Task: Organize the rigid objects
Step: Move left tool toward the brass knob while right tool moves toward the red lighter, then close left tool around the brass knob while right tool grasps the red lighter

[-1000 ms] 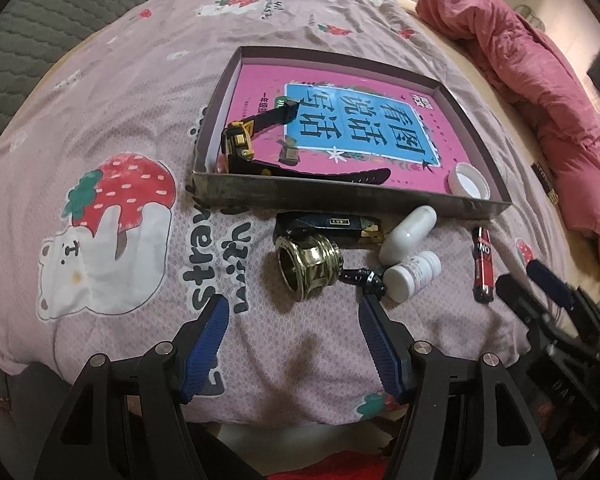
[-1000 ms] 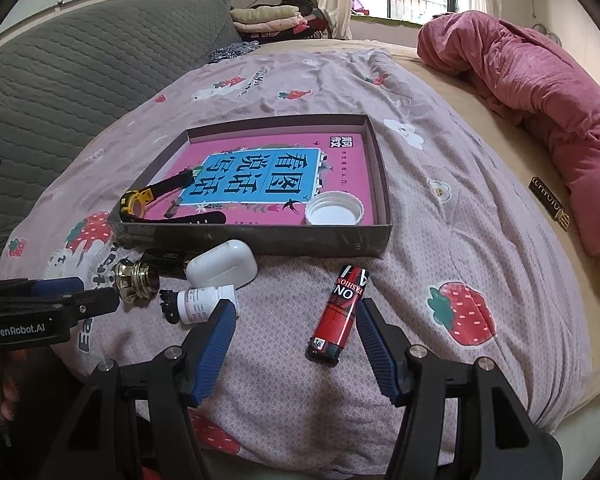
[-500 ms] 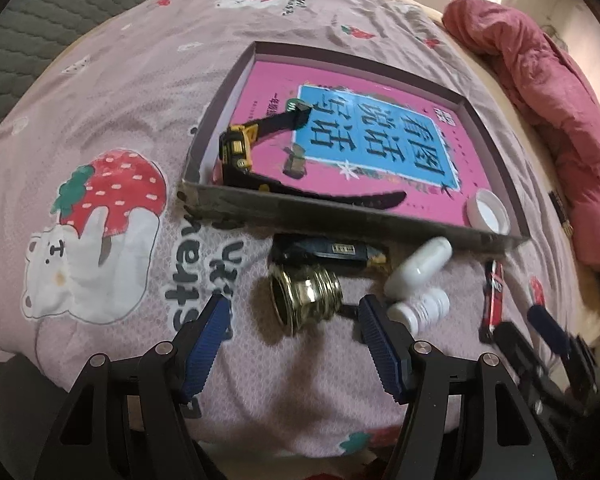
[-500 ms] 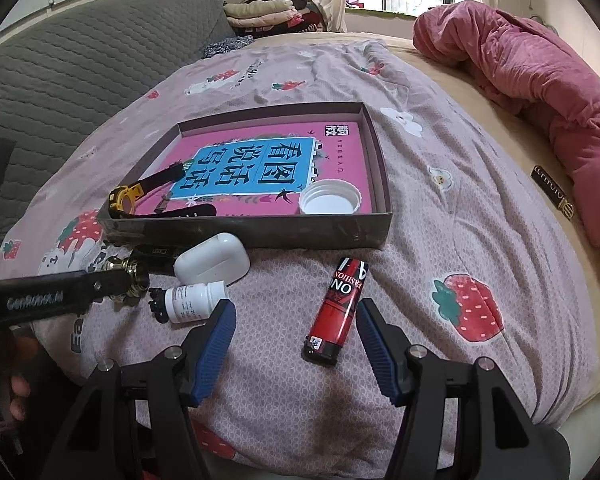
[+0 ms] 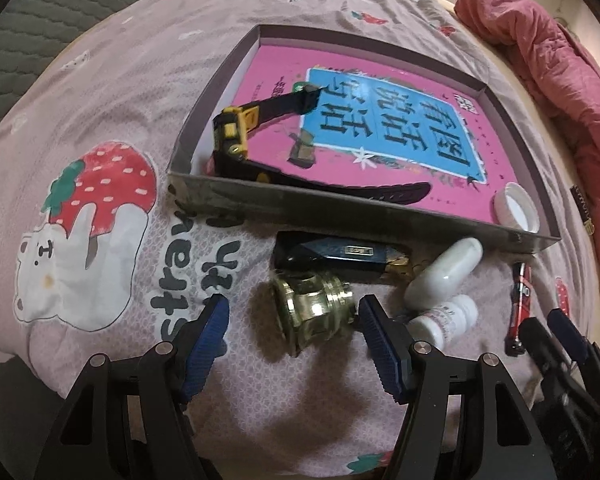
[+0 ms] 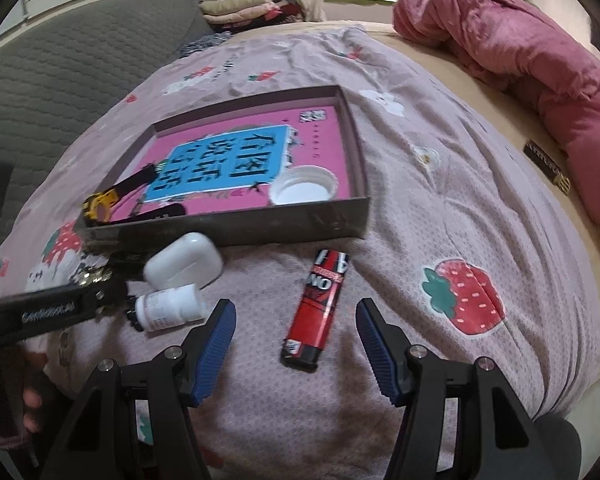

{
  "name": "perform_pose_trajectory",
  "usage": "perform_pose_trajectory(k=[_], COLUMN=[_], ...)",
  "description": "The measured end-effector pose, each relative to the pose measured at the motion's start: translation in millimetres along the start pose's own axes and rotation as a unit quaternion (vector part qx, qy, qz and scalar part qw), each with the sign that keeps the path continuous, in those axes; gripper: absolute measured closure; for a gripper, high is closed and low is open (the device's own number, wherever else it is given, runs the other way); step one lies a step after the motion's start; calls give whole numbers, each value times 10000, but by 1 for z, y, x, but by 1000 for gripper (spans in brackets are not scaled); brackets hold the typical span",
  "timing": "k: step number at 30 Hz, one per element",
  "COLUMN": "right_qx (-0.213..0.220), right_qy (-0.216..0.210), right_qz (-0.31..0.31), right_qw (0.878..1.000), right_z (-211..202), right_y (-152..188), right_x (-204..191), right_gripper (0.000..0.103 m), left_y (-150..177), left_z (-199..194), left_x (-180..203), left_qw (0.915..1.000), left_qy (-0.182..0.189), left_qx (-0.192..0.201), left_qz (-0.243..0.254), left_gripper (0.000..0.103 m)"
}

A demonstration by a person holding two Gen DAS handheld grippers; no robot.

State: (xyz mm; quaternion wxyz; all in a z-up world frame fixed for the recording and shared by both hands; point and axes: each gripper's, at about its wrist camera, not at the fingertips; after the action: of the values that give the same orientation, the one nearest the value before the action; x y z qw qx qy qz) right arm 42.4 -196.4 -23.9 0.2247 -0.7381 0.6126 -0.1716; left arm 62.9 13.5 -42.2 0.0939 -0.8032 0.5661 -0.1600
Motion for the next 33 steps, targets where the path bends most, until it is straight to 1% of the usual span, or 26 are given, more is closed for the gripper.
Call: perform_pose_trajectory(k=[4,9,12,16,21,23,30,33], right_qx=[-63,-136,-165,-237,-222,-220,-172,-173], right_qy=[73,181,228,221,268,301,407,387], right_qz=[-7,-58,-102,-20,-103,-130,-41,-34], right_qw=[10000,9997,9996,9995,9993,9992,9990,9991], right_z=[7,16,20,27,30,31,30,30], right_y=[1,2,2,3,3,2,3,4], right_x=[1,-2,-4,-2,-4,-5,3,4], right_gripper=[41,41,41,41,41,43,62,65], left_y=[-2,2,3,5,6,6,7,7], left_z=[3,2,2,-1,-2,-4,-9,-8], left_x=[-7,-5,-9,-14,-14,-16,-22,-22], left_qw=[9999,10000,9999,9999,9998,9998,9993,9993], left_qy=[56,41,95,154,158,168,245,228], left_qx=[-16,46,41,36,72,91,121,118], left_qz=[-89,-8,-22,-62,-80,-109,-265,-272], left_gripper=[34,34,34,34,34,34,34,34])
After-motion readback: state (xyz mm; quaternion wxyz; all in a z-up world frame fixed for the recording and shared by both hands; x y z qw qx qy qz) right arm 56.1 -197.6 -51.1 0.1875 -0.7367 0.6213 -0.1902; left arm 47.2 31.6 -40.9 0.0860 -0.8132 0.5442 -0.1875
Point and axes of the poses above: each gripper's, at about its wrist camera, not at the fingertips, and z roughly the way its jaws point, x to its right, y to its underside, and after that the axes turned 8 degrees about -z, right-handed
